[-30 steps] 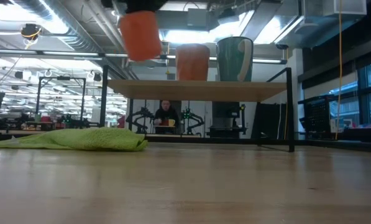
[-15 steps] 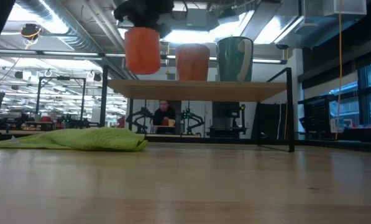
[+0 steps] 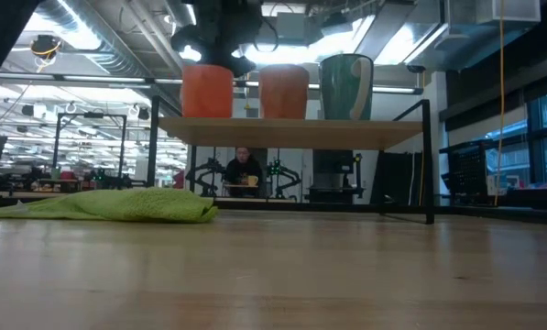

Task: Stack small to large cups/mugs on shelf
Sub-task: Put the orange mug on the shelf, then return to Home Position

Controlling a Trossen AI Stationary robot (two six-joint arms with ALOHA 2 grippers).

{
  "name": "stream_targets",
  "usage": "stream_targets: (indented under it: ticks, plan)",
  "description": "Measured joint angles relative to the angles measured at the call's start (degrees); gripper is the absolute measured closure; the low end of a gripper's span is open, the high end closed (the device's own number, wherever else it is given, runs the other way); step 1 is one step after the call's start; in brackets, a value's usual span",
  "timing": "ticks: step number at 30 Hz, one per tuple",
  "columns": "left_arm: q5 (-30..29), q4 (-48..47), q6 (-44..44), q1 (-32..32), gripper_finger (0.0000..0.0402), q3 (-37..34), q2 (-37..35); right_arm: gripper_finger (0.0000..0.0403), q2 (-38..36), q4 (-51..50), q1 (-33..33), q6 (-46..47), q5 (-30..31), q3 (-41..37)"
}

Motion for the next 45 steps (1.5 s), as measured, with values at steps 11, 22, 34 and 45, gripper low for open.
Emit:
stream_targets:
  ticks: [11,22,34,45]
  plan:
    - [0.04,1.98,-1.87,-0.05,0.0379,-0.02,-0.03,0.0275,0.00,-2.69,-1.83,3.56,-5.61,0.00]
    - [-0.73,2.46,-3.27,-0.05,0.0371,-0.02,-0.21,0.0275,0.02,-5.55,-2.80,5.37,-8.53,0.00]
    - [-3.66,2.69,-6.24,-0.05,0.0348,-0.09,-3.57,0.0275,0.02,-9.27,-3.56,8.90,-9.53,0.00]
    - [10.47,1.34,-17.76,-1.09,0.0351,-0.09,-17.25,0.0275,-3.05,-15.34,-5.48,6.54,-8.57,1.05]
